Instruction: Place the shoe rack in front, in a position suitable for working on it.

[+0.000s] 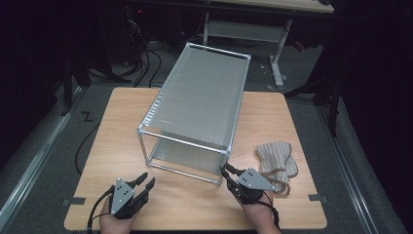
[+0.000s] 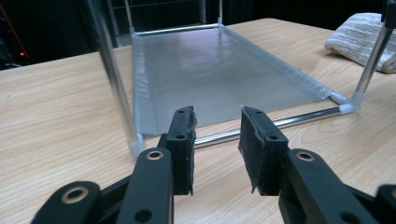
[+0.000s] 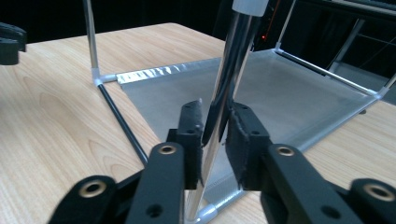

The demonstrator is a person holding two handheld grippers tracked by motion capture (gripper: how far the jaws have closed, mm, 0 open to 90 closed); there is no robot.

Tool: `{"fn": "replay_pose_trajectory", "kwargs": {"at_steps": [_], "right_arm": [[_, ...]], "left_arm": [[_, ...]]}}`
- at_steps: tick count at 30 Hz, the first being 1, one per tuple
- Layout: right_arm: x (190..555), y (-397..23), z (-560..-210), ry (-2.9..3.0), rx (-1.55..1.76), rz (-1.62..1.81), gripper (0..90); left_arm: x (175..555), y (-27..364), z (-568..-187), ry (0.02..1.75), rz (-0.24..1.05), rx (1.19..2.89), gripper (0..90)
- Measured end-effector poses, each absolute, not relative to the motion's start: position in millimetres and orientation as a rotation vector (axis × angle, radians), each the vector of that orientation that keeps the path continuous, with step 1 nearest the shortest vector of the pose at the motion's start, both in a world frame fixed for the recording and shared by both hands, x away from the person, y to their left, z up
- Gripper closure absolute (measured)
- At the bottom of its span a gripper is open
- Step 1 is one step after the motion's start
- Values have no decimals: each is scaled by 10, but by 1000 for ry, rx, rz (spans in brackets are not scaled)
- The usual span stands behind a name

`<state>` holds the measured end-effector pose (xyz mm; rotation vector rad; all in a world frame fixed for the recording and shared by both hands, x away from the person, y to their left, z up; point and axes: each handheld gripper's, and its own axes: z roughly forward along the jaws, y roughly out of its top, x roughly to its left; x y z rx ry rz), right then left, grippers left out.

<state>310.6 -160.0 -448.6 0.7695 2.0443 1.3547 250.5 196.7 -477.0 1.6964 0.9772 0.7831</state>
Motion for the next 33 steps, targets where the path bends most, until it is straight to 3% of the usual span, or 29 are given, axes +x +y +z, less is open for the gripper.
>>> {"fn": "replay_pose_trajectory", "kwargs": {"at_steps": [13,26,33], "right_arm": [[2983,-1879,-4485,1974,844,1347,637],[3125,-2637,-4470,1743,1141,1295,604],[3163,-2732,-4511,1725,1199,1297,604]], "left_arm": [[2613,1604,-4740,885,685,1705,584],[2774,994,-4579,754,610,1777,566],[2929,624,-4618,748,539,1748,575]]}}
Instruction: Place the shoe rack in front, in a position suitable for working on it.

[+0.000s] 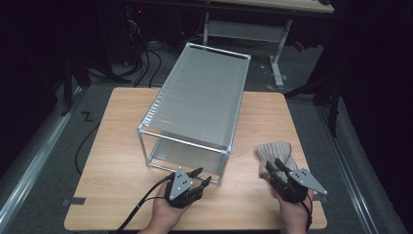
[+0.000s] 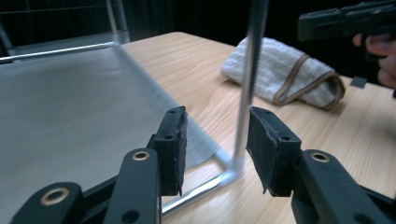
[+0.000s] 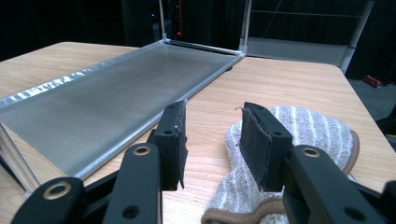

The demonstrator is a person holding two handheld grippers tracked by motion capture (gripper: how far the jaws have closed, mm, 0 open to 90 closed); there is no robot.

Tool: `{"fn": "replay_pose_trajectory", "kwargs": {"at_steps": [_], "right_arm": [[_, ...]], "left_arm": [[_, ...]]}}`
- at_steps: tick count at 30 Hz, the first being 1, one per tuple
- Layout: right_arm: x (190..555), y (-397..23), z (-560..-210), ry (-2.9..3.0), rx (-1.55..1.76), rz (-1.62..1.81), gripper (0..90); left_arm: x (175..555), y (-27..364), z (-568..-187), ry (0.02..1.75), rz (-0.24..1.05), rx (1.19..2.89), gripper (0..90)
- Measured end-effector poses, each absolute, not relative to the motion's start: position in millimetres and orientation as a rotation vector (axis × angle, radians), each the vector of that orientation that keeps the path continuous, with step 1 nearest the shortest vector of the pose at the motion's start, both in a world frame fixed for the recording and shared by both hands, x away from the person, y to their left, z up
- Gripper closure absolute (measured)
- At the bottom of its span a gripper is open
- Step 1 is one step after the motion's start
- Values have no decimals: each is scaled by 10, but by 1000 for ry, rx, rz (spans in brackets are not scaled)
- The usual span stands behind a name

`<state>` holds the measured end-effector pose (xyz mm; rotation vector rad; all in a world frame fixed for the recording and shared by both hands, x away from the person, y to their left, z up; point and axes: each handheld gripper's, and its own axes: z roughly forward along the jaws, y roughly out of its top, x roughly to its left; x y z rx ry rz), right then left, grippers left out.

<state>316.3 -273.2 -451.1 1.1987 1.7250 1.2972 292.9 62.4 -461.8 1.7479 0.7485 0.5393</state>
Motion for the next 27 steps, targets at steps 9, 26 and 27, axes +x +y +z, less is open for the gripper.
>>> {"fn": "replay_pose_trajectory", "kwargs": {"at_steps": [9,26,27], "right_arm": [[3167,-2739,-4514,1728,1205,1296,604],[3173,-2697,-4530,1751,1195,1299,606],[3172,-2689,-4530,1755,1190,1295,606]], "left_arm": [[3062,231,-4522,702,540,1763,601],[2871,483,-4465,720,581,1782,798],[2830,542,-4471,720,578,1779,798]]}}
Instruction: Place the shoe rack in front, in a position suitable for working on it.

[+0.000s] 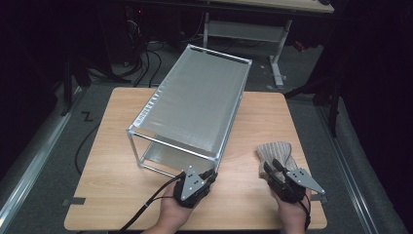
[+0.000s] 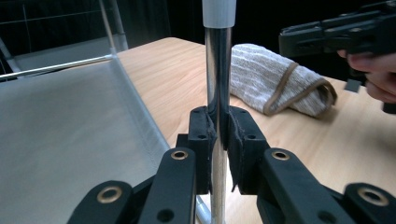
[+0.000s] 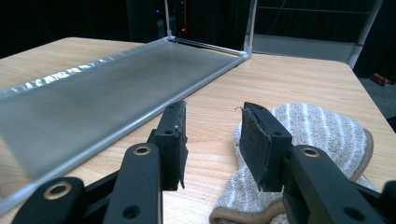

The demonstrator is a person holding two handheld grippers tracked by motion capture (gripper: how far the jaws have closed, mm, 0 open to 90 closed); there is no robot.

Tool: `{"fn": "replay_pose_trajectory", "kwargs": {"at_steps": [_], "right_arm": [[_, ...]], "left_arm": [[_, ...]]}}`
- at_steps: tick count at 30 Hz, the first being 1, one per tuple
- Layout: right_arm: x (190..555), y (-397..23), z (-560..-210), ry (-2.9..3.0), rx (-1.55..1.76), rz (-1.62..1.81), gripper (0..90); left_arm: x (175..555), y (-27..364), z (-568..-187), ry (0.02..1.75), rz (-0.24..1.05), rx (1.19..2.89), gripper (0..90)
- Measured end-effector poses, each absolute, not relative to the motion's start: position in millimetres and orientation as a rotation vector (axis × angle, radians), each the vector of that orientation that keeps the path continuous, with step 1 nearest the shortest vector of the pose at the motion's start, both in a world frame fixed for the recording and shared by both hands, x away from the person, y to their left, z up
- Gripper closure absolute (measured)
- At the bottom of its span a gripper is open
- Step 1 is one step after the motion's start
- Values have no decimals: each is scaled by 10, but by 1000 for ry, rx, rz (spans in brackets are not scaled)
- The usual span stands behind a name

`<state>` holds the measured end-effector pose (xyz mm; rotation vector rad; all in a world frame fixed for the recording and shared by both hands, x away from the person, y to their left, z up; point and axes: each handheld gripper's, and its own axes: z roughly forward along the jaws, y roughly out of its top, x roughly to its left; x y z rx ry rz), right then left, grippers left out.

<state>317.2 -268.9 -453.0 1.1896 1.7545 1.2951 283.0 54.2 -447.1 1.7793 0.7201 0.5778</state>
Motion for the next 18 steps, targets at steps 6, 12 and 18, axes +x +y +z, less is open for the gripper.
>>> {"fn": "replay_pose_trajectory", "kwargs": {"at_steps": [6,12,18], "right_arm": [[3175,-2630,-4550,1775,1177,1280,606],[3168,-2593,-4551,1784,1169,1270,606],[3157,-2541,-4551,1799,1152,1270,606]], "left_arm": [[2605,892,-4504,711,603,1766,795],[2490,1233,-4518,759,642,1746,794],[2381,1615,-4535,836,693,1724,793]]}}
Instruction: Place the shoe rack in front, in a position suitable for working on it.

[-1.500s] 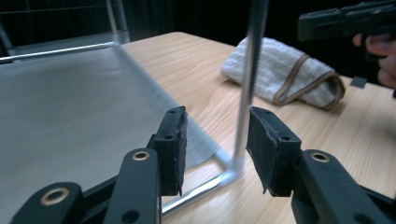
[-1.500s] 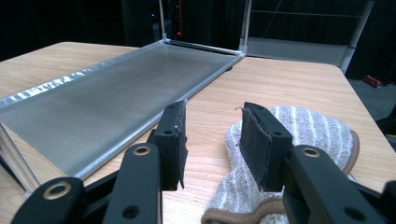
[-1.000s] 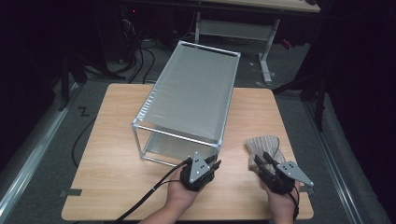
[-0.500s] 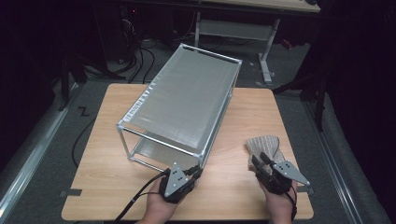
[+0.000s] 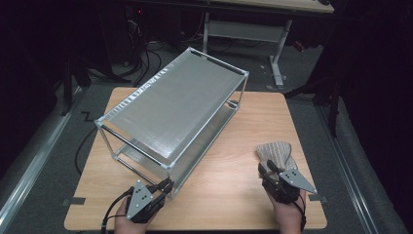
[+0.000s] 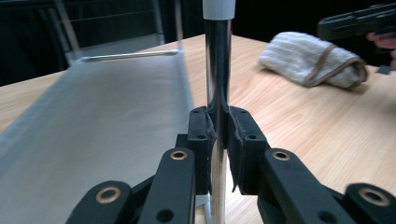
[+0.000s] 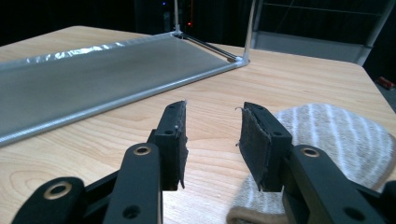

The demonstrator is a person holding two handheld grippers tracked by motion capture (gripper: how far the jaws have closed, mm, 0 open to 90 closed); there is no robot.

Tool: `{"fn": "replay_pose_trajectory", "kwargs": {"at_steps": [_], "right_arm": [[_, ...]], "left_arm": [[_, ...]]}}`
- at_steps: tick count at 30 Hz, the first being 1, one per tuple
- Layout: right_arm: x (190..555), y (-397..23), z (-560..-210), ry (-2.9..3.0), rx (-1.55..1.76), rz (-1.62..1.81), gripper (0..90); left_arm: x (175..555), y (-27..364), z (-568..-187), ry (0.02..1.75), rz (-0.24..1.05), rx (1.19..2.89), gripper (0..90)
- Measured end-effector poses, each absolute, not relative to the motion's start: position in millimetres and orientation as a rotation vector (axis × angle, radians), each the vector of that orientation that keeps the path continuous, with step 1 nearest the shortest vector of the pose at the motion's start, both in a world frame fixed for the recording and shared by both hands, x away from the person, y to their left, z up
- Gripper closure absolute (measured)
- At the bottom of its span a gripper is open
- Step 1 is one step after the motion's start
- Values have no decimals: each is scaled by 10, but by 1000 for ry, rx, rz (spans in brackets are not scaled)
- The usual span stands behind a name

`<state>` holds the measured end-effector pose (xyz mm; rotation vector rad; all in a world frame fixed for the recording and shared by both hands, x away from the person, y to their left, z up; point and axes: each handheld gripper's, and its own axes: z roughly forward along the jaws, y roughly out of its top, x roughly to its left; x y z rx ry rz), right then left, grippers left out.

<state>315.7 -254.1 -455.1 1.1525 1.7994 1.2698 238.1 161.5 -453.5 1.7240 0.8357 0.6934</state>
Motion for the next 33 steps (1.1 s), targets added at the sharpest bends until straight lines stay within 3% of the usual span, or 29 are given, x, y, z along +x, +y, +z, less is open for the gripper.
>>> {"fn": "replay_pose_trajectory", "kwargs": {"at_steps": [9,17,27,33], "right_arm": [[3159,-2382,-4573,1843,1124,1270,607],[3279,-2012,-4642,1965,1073,1262,615],[3737,-1519,-4719,2082,1049,1173,635],[4098,-1219,-4819,2095,1060,1132,599]], "left_arm": [[2149,1971,-4564,910,742,1701,781],[2147,1941,-4566,882,749,1707,668],[2248,1857,-4524,865,782,1656,746],[2238,1821,-4519,845,770,1663,715]]}}
